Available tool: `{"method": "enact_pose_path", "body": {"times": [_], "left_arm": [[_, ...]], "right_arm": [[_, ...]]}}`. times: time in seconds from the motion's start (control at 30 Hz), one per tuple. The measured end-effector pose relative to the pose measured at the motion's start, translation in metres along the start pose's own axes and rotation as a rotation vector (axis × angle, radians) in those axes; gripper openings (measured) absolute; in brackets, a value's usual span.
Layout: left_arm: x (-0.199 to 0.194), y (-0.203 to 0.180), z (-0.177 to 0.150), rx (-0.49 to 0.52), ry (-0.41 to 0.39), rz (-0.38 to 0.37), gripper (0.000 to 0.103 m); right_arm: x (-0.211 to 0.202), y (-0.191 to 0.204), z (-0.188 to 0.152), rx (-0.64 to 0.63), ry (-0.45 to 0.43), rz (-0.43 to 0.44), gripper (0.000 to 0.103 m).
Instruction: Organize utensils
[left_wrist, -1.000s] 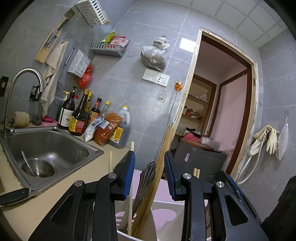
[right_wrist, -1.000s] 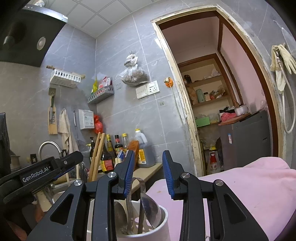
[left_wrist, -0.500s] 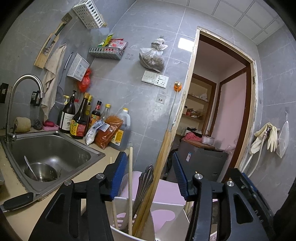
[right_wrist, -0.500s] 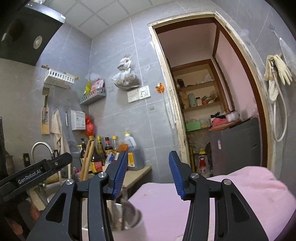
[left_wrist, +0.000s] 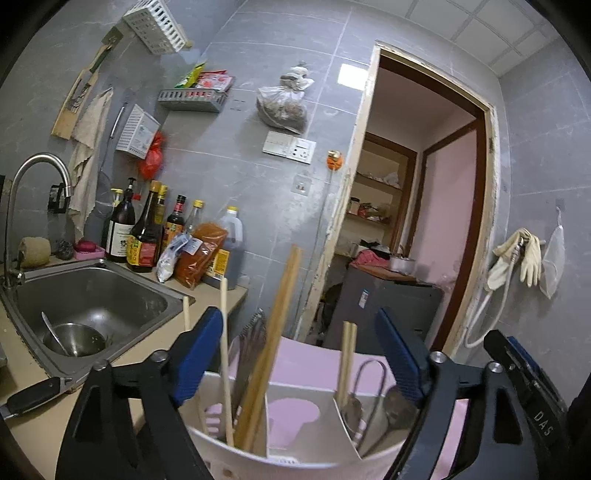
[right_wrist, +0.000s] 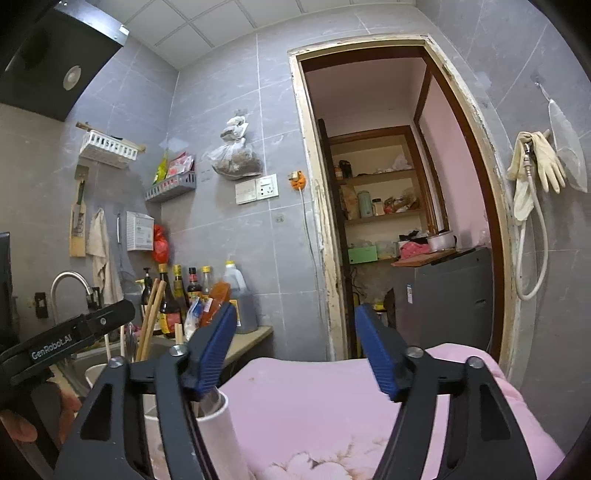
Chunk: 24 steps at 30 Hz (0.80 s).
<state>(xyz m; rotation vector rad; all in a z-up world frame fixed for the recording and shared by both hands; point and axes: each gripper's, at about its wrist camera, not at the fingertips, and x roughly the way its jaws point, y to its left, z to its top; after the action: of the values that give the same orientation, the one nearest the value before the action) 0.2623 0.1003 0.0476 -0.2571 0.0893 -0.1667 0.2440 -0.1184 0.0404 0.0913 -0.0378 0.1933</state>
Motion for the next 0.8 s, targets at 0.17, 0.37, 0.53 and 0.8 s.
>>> {"method": "enact_pose_path", "body": {"times": [0.17, 0.37, 0.53, 0.8], "left_arm": [[-0.013, -0.010, -0.008, 0.044, 0.027, -0.003, 0.095], [-0.033, -0.017, -0.013, 0.063, 0.047, -0.031, 0.101], [-0.047, -0.025, -0.021, 0.062, 0.099, -0.059, 0.101], [-0.080, -0.037, -0.034, 0.072, 0.133, -0.068, 0.101]], "right_arm": [[-0.016, -0.009, 0.004, 0.005, 0.033, -0.018, 0.079], [-0.044, -0.017, 0.006, -0.017, 0.067, -0.032, 0.089], [-0.069, -0.026, 0.007, -0.010, 0.093, -0.043, 0.099], [-0.105, -0.034, 0.010, -0.006, 0.139, -0.060, 0.103]]}}
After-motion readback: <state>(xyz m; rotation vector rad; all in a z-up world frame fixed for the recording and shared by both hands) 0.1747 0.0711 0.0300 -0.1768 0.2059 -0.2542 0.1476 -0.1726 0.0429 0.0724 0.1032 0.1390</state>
